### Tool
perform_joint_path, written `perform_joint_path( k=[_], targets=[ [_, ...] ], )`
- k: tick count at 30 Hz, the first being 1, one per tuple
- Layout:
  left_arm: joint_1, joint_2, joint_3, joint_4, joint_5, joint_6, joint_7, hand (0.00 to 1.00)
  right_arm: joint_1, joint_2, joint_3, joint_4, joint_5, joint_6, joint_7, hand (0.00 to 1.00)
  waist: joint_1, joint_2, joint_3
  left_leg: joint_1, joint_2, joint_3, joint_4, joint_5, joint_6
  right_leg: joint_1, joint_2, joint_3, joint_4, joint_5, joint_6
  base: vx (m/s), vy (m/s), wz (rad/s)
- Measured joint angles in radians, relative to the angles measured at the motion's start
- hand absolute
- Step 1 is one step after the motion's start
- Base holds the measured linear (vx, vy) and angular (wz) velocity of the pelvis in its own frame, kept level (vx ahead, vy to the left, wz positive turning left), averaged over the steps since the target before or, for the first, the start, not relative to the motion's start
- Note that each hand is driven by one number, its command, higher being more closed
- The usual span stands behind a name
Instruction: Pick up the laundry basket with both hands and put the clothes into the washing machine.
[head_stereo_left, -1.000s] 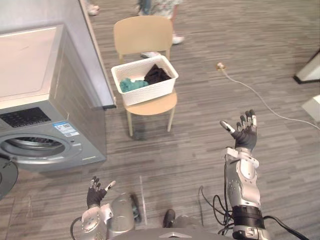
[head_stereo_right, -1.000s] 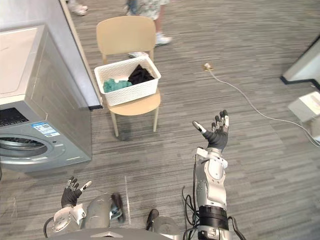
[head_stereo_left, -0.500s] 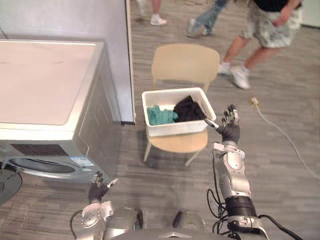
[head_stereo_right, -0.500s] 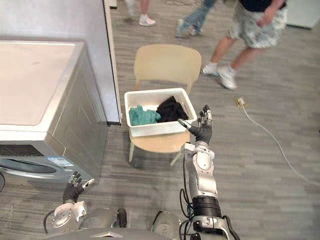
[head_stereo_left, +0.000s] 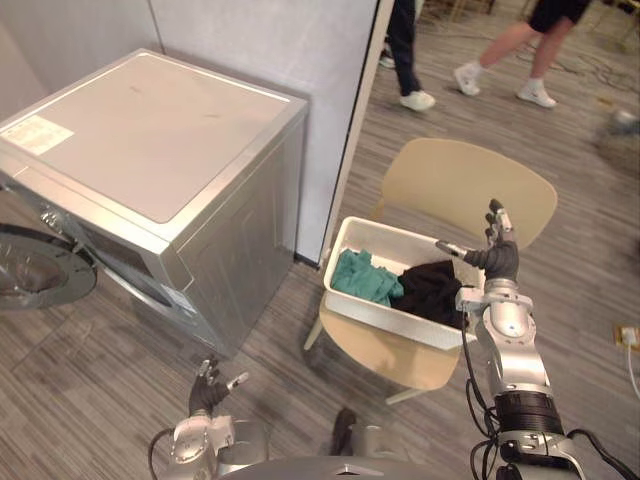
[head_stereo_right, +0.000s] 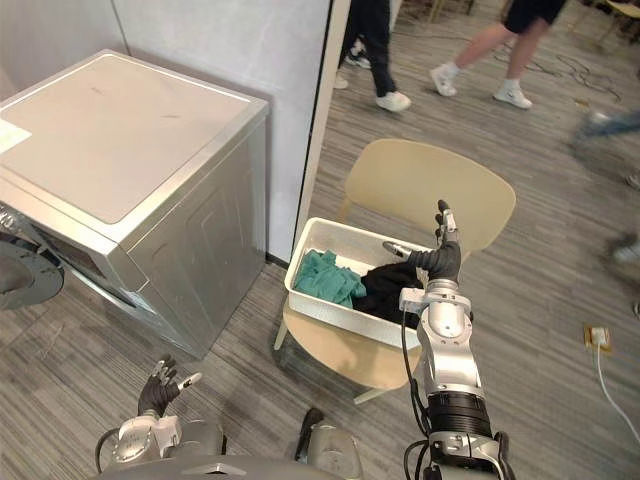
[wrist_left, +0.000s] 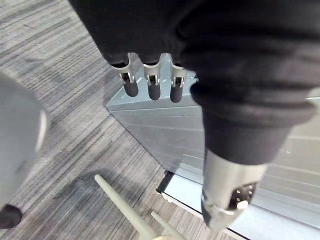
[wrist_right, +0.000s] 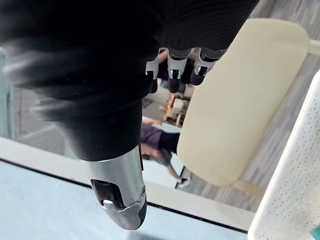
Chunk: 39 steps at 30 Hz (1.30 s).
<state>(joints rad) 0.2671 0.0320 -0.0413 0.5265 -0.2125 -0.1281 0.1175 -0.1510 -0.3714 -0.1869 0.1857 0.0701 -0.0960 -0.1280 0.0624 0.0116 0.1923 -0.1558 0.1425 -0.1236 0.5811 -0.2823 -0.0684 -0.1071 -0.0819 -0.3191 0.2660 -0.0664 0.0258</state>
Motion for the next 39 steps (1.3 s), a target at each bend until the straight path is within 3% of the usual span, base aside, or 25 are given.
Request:
perform_joint_path(
  k=[3, 4, 5, 7, 10, 13, 17, 22, 28, 32, 39],
  targets=[
    [0.014, 0.0, 0.0, -0.002, 0.0, 0.0, -0.017, 0.0, -0.012, -0.017, 0.035, 0.044, -0.029, 0.018, 0.024, 0.0, 0.002, -0.004, 0.003, -0.033, 0.029, 0.074, -0.086, 0.007, 0.015, -0.001, -0.017, -0.005, -0.025, 0.005, -0.004, 0.0, -0.032, 0.18],
    [0.017, -0.002, 0.0, -0.006, 0.0, 0.0, -0.02, 0.0, -0.013, -0.032, 0.05, 0.064, -0.043, 0.018, 0.03, 0.0, 0.0, 0.001, 0.005, -0.035, 0.03, 0.086, -0.148, 0.033, 0.005, -0.008, -0.024, -0.007, -0.026, 0.008, 0.001, 0.01, 0.091, -0.07],
    [0.021, -0.001, 0.0, -0.005, 0.0, 0.0, -0.024, 0.0, -0.015, -0.043, 0.062, 0.085, -0.061, 0.029, 0.041, 0.0, 0.007, 0.002, 0.009, -0.037, 0.028, 0.112, -0.167, 0.076, -0.021, -0.023, -0.035, 0.003, -0.028, 0.018, 0.017, 0.01, 0.107, -0.13],
    [0.013, 0.003, 0.001, -0.017, 0.0, -0.002, -0.028, 0.0, -0.05, -0.05, 0.07, 0.114, -0.078, 0.038, 0.055, 0.0, 0.006, 0.002, 0.038, -0.062, 0.002, 0.131, -0.174, 0.086, -0.01, -0.042, -0.059, 0.007, -0.054, 0.055, 0.039, 0.01, 0.162, -0.11],
    [-0.013, 0.027, -0.011, -0.087, -0.001, -0.005, -0.035, 0.0, -0.276, -0.164, 0.17, 0.257, -0.093, 0.049, 0.06, 0.0, -0.007, -0.003, 0.114, -0.15, -0.032, 0.169, -0.166, 0.117, 0.005, -0.129, -0.085, 0.033, -0.098, 0.14, 0.052, -0.04, 0.183, -0.17],
    [-0.042, 0.029, -0.028, -0.161, -0.013, -0.024, -0.034, 0.0, -0.562, -0.294, 0.274, 0.434, -0.129, 0.062, 0.059, 0.0, 0.009, 0.02, 0.194, -0.217, -0.049, 0.203, -0.15, 0.126, 0.02, -0.182, -0.092, 0.056, -0.163, 0.211, 0.057, -0.05, 0.133, -0.21],
    [-0.057, 0.028, -0.044, -0.183, -0.063, -0.045, -0.025, 0.0, -0.736, -0.4, 0.386, 0.522, -0.157, 0.059, 0.059, 0.0, 0.024, 0.031, 0.241, -0.289, -0.048, 0.201, -0.126, 0.127, 0.021, -0.23, -0.089, 0.051, -0.181, 0.236, 0.056, -0.03, 0.051, 0.01],
    [-0.148, 0.024, -0.087, -0.119, -0.222, -0.053, -0.035, 0.0, -0.958, -0.487, 0.578, 0.814, -0.158, 0.061, 0.083, 0.0, 0.058, 0.035, 0.271, -0.423, -0.044, 0.193, -0.092, 0.131, 0.03, -0.317, -0.077, 0.034, -0.237, 0.295, 0.044, -0.06, -0.003, 0.01],
    [-0.263, -0.003, -0.089, -0.073, -0.258, -0.057, -0.034, 0.0, -1.018, -0.486, 0.696, 0.893, -0.157, 0.061, 0.099, 0.0, 0.098, 0.034, 0.309, -0.498, -0.027, 0.193, -0.074, 0.139, 0.03, -0.372, -0.059, 0.03, -0.26, 0.319, 0.026, -0.06, -0.019, -0.02],
    [-0.333, -0.016, -0.105, -0.019, -0.258, -0.058, -0.028, 0.0, -1.034, -0.4, 0.748, 0.893, -0.157, 0.061, 0.101, 0.0, 0.099, 0.033, 0.31, -0.506, -0.013, 0.185, -0.082, 0.149, 0.018, -0.379, -0.045, 0.028, -0.262, 0.319, 0.025, 0.0, -0.052, -0.02],
    [-0.399, -0.016, -0.127, 0.003, -0.29, -0.059, -0.011, 0.0, -1.06, -0.332, 0.795, 0.959, -0.181, 0.071, 0.097, 0.0, 0.109, 0.031, 0.311, -0.513, -0.009, 0.16, -0.129, 0.186, 0.003, -0.382, -0.034, -0.002, -0.279, 0.324, 0.011, 0.0, -0.054, 0.11]
  ],
)
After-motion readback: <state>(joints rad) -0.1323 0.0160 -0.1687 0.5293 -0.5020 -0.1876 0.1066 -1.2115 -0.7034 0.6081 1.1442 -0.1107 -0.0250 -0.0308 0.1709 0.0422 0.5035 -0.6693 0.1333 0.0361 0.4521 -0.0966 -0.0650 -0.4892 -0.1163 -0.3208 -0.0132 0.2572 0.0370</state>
